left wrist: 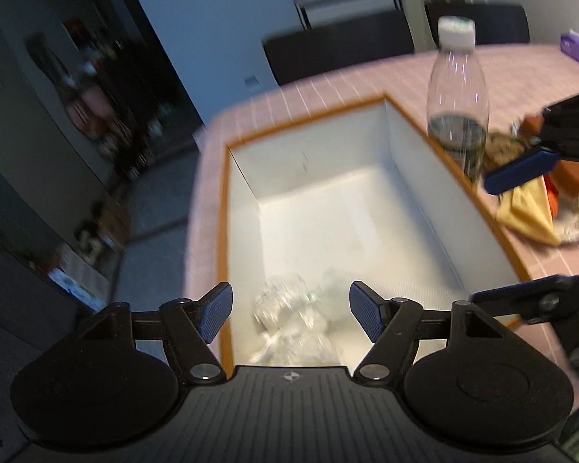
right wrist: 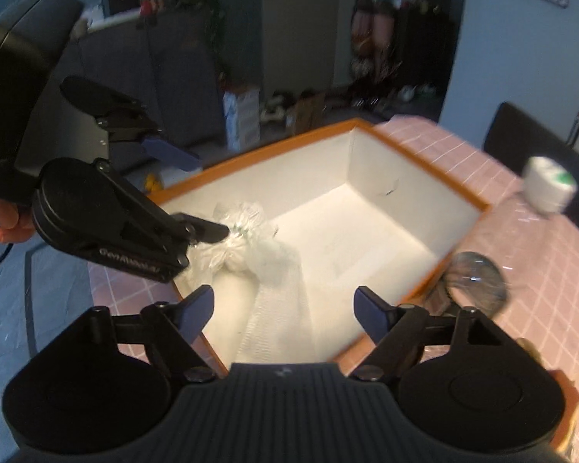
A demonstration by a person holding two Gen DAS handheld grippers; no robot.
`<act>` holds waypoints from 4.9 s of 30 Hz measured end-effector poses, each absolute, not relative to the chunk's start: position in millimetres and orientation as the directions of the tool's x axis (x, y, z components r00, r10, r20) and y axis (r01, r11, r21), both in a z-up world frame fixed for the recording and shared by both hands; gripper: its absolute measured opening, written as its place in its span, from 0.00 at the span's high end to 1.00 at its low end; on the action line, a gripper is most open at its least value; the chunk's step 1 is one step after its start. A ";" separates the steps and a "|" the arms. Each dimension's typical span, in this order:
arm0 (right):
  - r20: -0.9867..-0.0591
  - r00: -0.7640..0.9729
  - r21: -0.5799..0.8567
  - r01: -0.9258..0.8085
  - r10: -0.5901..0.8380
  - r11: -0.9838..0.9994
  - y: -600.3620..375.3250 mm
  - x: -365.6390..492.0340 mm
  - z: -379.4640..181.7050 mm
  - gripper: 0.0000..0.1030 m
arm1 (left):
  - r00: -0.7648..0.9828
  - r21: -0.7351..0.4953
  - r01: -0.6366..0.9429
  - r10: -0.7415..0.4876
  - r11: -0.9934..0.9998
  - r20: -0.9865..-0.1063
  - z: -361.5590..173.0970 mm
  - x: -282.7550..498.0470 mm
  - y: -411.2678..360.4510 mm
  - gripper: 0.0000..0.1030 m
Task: Organize soft objects
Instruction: 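Move both tools back over the pile toward the brown sponge, then grasp the brown sponge with the left tool while the right tool grasps the white cloth, then carry the sponge and cloth into the orange box and release both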
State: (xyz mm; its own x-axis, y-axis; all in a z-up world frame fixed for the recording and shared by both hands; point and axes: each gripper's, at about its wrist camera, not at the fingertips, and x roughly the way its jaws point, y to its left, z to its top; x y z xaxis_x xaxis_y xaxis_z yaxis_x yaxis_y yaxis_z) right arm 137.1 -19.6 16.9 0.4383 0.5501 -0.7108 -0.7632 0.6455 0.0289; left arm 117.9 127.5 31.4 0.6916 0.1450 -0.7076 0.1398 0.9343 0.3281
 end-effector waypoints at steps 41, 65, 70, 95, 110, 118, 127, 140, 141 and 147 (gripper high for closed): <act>-0.716 0.693 0.117 0.010 0.078 0.993 -294.9 131.6 -97.7 0.15 | 0.714 -0.134 0.350 -0.357 0.927 -0.603 -51.2 163.0 -84.5 0.07; -0.699 0.714 0.114 0.043 0.049 0.992 -302.4 119.6 -86.4 0.77 | 0.766 -0.061 0.336 -0.310 0.940 -0.563 -65.0 150.9 -95.7 0.45; -0.651 0.755 0.105 -0.016 0.081 0.994 -289.9 102.7 -65.2 0.77 | 0.780 -0.035 0.371 -0.332 0.928 -0.530 -55.2 128.5 -93.2 0.47; -0.743 0.614 0.219 -0.153 0.266 0.964 -246.5 65.3 -96.1 0.77 | 0.661 -0.206 0.410 -0.445 0.889 -0.604 -82.7 95.6 -49.1 0.31; -0.749 0.605 0.266 -0.101 0.271 0.959 -271.4 59.6 -95.8 0.77 | 0.623 -0.167 0.485 -0.473 0.858 -0.623 -71.7 121.3 -80.4 0.65; -0.676 0.655 0.323 -0.149 0.338 0.935 -275.7 42.0 -56.6 0.80 | 0.710 -0.124 0.450 -0.439 0.884 -0.551 -34.5 88.7 -68.4 0.65; -0.566 0.682 0.344 -0.315 0.463 0.884 -243.4 32.0 1.5 0.80 | 0.811 -0.081 0.385 -0.379 0.919 -0.445 21.3 53.3 -21.5 0.65; -0.490 0.598 0.225 -0.617 0.635 0.754 -130.6 54.7 64.4 0.80 | 0.910 0.140 0.220 -0.151 0.965 -0.386 72.2 24.7 52.2 0.65; -0.488 0.589 0.212 -0.636 0.644 0.742 -120.0 58.6 67.6 0.80 | 0.914 0.155 0.206 -0.134 0.966 -0.383 75.0 24.7 57.4 0.65; -0.514 0.550 0.174 -0.684 0.658 0.708 -69.3 99.6 71.2 0.80 | 0.912 0.176 0.153 -0.070 0.972 -0.403 83.4 50.3 81.1 0.65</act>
